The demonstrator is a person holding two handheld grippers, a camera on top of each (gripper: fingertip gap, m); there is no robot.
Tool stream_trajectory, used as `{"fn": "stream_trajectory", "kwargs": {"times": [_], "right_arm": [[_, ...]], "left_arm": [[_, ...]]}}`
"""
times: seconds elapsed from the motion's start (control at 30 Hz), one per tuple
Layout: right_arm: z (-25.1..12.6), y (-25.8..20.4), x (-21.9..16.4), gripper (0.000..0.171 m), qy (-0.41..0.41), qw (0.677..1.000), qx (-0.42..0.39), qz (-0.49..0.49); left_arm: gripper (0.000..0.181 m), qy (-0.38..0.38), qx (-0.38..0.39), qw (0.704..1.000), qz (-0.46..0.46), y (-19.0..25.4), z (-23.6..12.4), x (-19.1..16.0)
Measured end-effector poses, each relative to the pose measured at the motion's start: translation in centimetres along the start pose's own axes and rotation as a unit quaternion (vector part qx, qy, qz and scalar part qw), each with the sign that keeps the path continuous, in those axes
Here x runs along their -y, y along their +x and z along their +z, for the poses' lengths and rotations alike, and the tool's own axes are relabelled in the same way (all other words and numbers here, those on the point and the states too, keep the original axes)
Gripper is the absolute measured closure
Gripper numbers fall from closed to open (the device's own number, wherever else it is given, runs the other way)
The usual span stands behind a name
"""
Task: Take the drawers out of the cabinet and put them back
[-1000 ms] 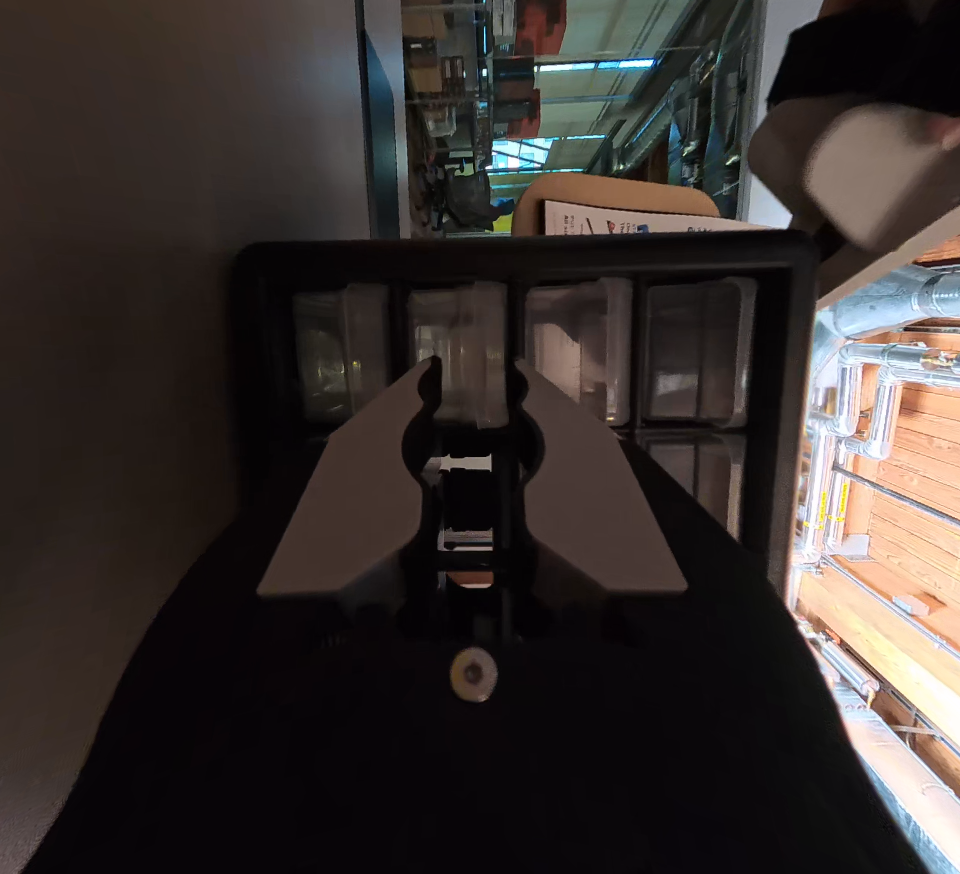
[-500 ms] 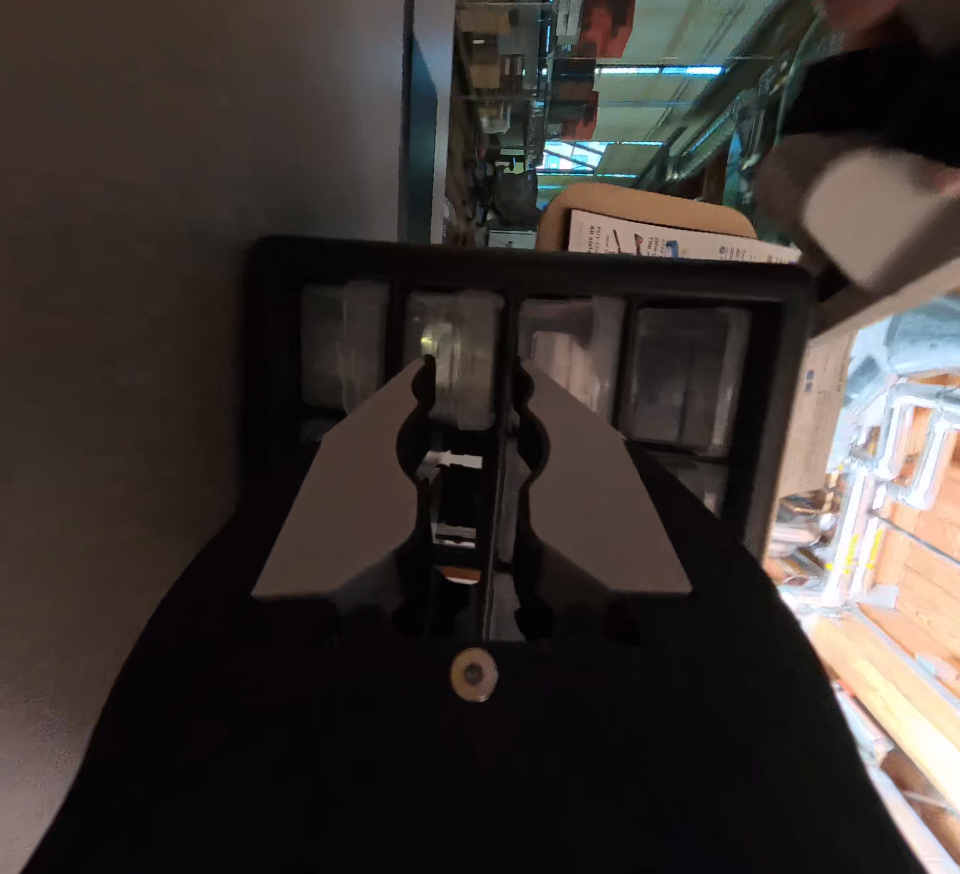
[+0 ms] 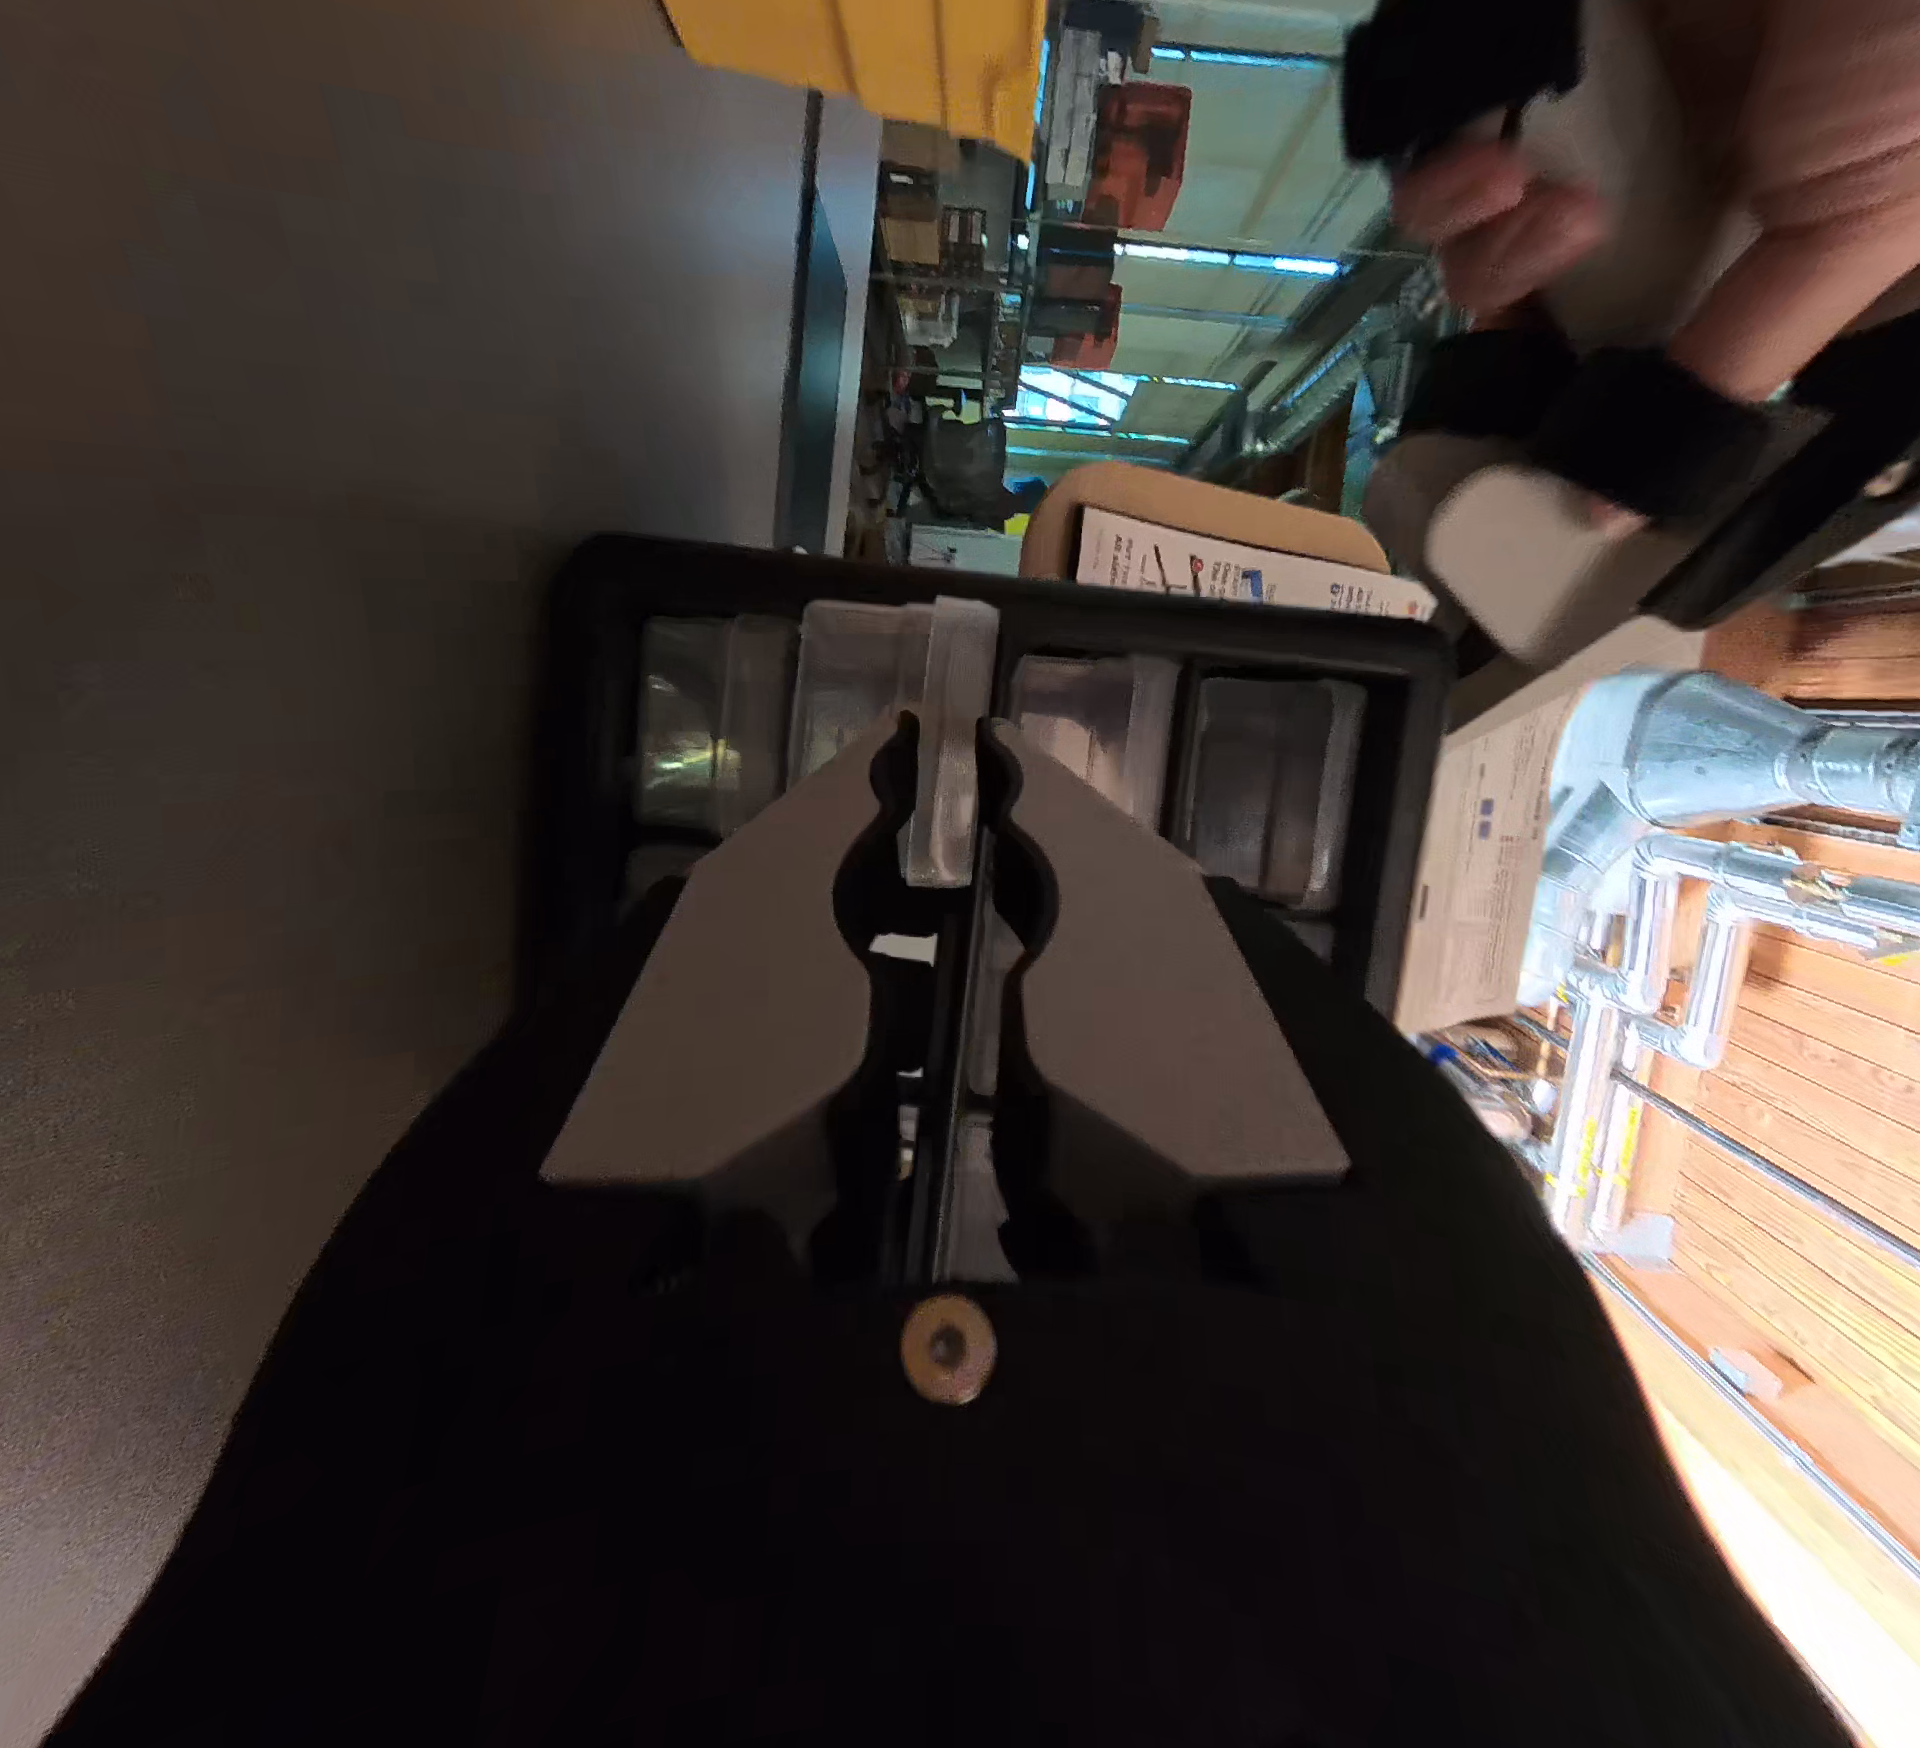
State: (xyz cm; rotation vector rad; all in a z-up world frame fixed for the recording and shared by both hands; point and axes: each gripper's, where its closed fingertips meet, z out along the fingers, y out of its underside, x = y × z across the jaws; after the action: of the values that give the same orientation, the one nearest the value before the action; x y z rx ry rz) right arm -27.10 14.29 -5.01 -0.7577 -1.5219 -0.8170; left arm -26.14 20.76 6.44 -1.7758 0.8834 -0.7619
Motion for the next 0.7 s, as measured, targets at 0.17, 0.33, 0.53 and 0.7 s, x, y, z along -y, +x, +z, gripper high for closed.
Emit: {"fn": "stream_trajectory", "kwargs": {"times": [0.17, 0.33, 0.53, 0.7], "right_arm": [[-1.3, -0.3, 0.8, 0.155, 0.023, 0.981, 0.147, 0.127], [-0.5, -0.6, 0.3, 0.141, -0.010, 0.903, 0.355, 0.240], [-0.5, -3.8, -0.2, 0.159, -0.081, 0.834, 0.490, 0.241], [-2.5, -3.8, 1.2, 0.161, -0.057, 0.800, 0.528, 0.280]], "left_arm": [[0.181, 0.000, 0.001, 1.000, 0.000, 0.0, 0.0, 0.0], [0.181, 0.000, 0.001, 1.000, -0.001, 0.0, 0.0, 0.0], [0.181, 0.000, 0.000, 1.000, -0.001, 0.0, 0.0, 0.0], [0.181, 0.000, -0.001, 1.000, 0.000, 0.0, 0.0, 0.0]]}}
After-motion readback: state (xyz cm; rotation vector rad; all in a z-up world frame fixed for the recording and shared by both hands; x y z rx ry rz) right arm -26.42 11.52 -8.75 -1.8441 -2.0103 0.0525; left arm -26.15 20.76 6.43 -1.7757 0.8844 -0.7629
